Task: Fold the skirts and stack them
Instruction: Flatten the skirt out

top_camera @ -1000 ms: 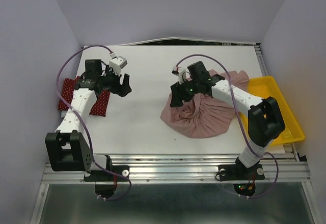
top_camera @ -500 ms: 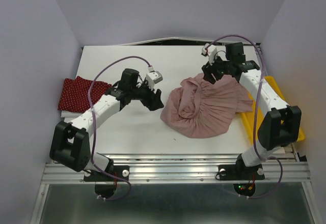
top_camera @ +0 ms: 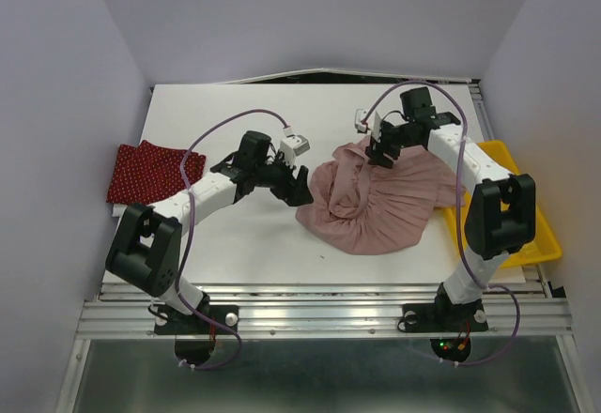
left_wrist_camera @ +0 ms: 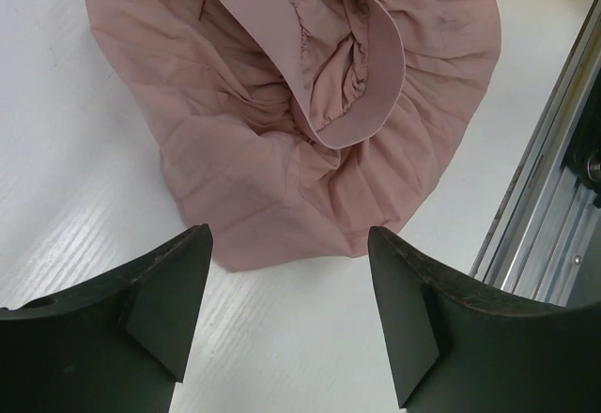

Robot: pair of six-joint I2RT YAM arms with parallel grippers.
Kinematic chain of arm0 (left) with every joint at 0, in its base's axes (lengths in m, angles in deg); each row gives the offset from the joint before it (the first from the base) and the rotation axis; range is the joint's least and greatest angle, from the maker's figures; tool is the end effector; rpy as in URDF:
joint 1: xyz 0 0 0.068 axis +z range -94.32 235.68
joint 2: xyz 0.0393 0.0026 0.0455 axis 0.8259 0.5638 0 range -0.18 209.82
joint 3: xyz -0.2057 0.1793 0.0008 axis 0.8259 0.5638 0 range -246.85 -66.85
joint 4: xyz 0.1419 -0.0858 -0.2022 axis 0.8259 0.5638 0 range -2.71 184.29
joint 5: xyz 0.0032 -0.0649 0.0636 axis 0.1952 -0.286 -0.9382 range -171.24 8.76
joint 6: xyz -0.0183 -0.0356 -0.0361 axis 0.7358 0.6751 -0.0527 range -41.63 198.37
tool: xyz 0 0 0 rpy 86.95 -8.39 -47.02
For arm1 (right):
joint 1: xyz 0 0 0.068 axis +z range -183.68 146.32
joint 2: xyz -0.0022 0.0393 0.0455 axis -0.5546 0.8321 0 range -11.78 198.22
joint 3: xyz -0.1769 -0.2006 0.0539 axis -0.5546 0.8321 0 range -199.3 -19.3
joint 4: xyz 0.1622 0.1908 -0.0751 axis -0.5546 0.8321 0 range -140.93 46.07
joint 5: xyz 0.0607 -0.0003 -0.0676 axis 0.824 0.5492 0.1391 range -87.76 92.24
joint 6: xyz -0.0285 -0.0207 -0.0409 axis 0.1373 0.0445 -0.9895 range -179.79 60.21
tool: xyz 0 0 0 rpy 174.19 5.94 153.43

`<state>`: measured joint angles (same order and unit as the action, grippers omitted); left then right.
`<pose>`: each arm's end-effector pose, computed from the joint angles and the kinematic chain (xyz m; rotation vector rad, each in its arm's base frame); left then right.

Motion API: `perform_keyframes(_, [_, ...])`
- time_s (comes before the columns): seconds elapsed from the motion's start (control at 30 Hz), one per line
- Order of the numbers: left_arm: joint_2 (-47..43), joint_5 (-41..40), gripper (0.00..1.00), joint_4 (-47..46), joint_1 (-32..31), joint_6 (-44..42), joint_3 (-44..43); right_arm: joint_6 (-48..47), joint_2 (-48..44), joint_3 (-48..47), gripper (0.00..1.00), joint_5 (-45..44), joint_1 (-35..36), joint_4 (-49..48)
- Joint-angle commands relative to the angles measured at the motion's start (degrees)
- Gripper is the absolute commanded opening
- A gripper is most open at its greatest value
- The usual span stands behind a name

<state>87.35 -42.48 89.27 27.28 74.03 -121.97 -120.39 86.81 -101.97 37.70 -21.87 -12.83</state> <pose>0.2811 -0.1773 0.2392 0.9847 1.9429 -0.9726 0.3598 0.0964 0.2817 -1.5547 1.7186 0.3621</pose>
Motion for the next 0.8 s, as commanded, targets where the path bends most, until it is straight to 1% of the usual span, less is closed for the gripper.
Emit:
perform_keyframes(0.0, [-1.04,0.26,0.79,-2.07,-0.25,0.30,-2.02,-8.13,3.63,-1.52,0.67,3.03,0.32,1.44])
perform_keyframes(0.2, [-1.04,-1.06,0.80,-2.07,-0.25,-0.14,-1.84,-11.03,7.06,-3.11,0.67,3.91,0.84,2.67])
perform_keyframes(0.23, [-0.87,-1.15,0.80,-0.67,-0.25,-0.40,-1.93,-11.12,7.41,-3.28,0.67,4.00,0.84,2.67])
perform_keyframes(0.4, [0.10,-2.73,0.80,0.04,-0.25,-0.85,-2.02,-12.17,8.81,-3.37,0.63,4.88,0.84,2.06])
perform_keyframes(0.43, [0.19,-2.73,0.80,0.30,-0.25,-0.85,-2.02,-12.35,8.90,-3.37,0.59,4.88,1.36,1.97])
perform_keyframes(0.53, [0.63,-2.90,0.80,0.48,-0.25,-0.85,-2.37,-11.83,9.78,-3.63,0.49,4.70,1.37,1.53])
perform_keyframes(0.57, [0.72,-3.08,0.80,0.57,-0.25,-0.85,-2.46,-11.74,9.96,-4.50,0.40,4.79,1.37,1.97])
perform_keyframes(0.63, [0.45,-3.87,0.80,0.40,-0.25,-0.93,-2.46,-11.74,10.57,-5.48,0.28,4.70,1.37,2.76])
perform_keyframes(0.67, [0.28,-3.96,0.82,0.48,-0.25,-1.11,-2.54,-11.82,10.66,-6.26,0.05,4.70,1.37,3.54])
perform_keyframes(0.7, [-0.16,-3.96,0.84,0.31,-0.34,-1.28,-2.46,-11.65,10.49,-6.36,0.01,4.70,1.37,3.64])
perform_keyframes(0.77, [-0.78,-4.13,0.85,0.05,-0.60,-1.90,-2.37,-11.12,9.26,-6.18,0.01,4.53,1.37,3.55])
